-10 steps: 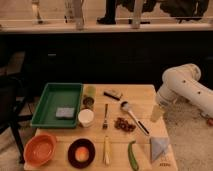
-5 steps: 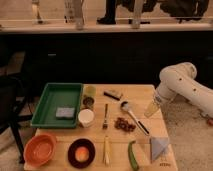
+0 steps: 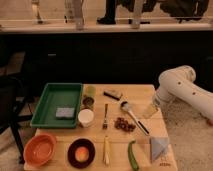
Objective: Place brush in red bowl
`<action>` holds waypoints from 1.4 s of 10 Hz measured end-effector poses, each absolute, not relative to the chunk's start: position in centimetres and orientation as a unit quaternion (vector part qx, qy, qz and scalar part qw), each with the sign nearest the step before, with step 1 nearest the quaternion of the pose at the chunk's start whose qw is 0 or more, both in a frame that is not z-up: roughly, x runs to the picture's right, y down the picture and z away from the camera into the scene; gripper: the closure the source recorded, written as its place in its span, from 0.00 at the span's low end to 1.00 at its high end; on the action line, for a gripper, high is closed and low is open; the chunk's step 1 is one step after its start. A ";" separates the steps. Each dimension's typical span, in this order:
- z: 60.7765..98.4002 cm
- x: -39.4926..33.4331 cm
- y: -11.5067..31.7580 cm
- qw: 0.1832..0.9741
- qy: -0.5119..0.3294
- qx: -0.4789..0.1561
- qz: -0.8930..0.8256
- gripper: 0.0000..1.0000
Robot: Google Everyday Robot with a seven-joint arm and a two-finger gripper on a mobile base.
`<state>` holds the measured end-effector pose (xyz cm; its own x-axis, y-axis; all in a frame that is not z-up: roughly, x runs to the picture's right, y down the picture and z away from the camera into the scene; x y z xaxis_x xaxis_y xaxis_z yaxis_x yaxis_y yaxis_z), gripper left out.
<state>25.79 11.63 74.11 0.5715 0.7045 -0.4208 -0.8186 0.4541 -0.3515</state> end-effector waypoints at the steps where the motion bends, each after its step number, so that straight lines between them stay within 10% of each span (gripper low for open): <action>1: 75.2 24.6 13.0 0.839 0.114 -0.257 0.467 0.20; 14: 84.5 21.6 14.4 0.831 0.125 -0.248 0.481 0.20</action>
